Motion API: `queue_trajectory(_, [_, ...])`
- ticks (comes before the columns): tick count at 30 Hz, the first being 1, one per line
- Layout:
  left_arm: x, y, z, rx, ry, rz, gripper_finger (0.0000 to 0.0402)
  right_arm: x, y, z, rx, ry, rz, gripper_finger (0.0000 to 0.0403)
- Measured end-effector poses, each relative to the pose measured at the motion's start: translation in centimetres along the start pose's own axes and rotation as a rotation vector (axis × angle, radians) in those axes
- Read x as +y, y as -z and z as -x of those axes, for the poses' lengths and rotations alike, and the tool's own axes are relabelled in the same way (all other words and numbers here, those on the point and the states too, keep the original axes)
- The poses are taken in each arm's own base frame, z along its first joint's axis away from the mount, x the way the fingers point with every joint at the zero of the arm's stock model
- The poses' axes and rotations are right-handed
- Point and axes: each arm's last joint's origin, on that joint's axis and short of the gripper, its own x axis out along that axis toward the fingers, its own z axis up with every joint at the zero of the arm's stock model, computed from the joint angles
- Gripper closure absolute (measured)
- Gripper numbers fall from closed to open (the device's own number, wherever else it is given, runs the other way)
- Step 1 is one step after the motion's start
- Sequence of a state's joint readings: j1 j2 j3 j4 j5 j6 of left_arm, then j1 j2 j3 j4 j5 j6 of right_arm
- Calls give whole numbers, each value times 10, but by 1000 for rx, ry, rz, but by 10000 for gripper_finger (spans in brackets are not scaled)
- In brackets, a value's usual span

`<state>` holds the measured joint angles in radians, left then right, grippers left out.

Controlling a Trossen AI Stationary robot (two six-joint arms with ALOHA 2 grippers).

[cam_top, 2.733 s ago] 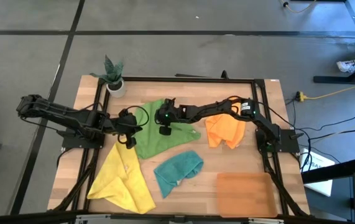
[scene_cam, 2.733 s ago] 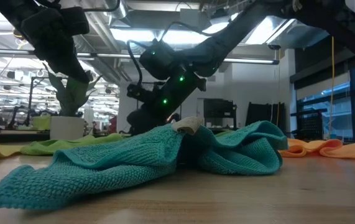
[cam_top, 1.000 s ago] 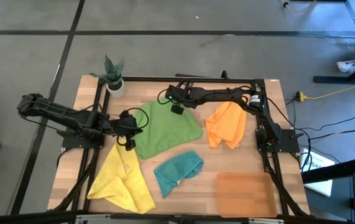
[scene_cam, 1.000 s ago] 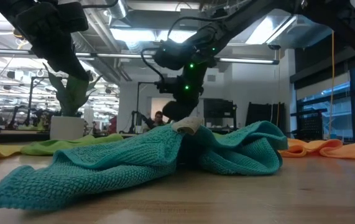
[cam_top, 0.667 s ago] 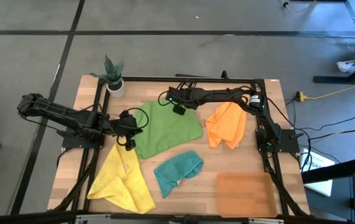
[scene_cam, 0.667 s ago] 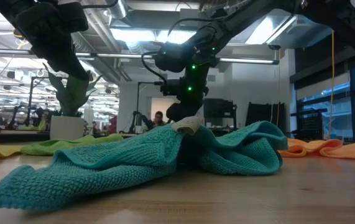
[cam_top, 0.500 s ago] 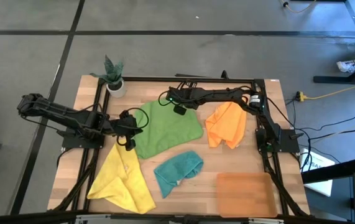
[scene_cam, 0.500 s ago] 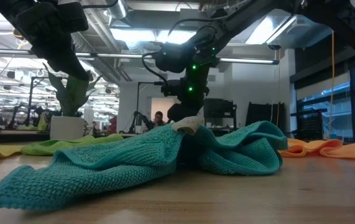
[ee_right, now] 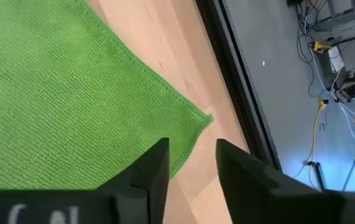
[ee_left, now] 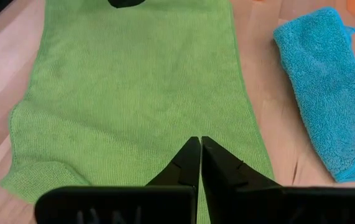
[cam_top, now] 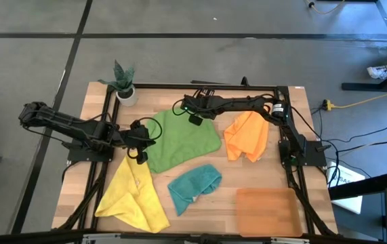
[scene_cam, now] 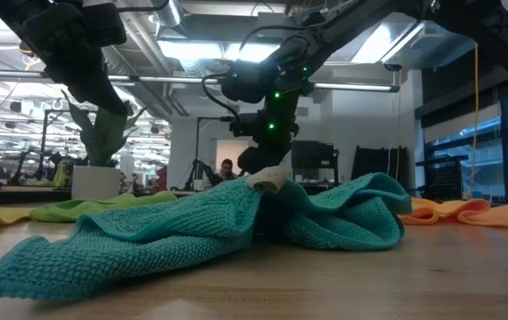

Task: Roll microfiber towels into tight, uniform cylinder then place into a basket
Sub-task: Roll the green microfiber towel

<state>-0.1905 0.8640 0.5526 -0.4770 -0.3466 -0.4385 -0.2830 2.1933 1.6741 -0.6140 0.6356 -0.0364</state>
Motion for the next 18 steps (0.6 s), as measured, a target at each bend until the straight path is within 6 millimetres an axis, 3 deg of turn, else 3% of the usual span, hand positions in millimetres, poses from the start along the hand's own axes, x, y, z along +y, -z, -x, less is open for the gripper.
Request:
queue_trajectory(10, [0, 0, 0, -1, -3, 5, 396, -11, -14, 13, -11, 4, -16, 257])
queue_trajectory(18, [3, 1, -5, -23, -131, 41, 401, -25, -18, 31, -28, 4, -2, 257])
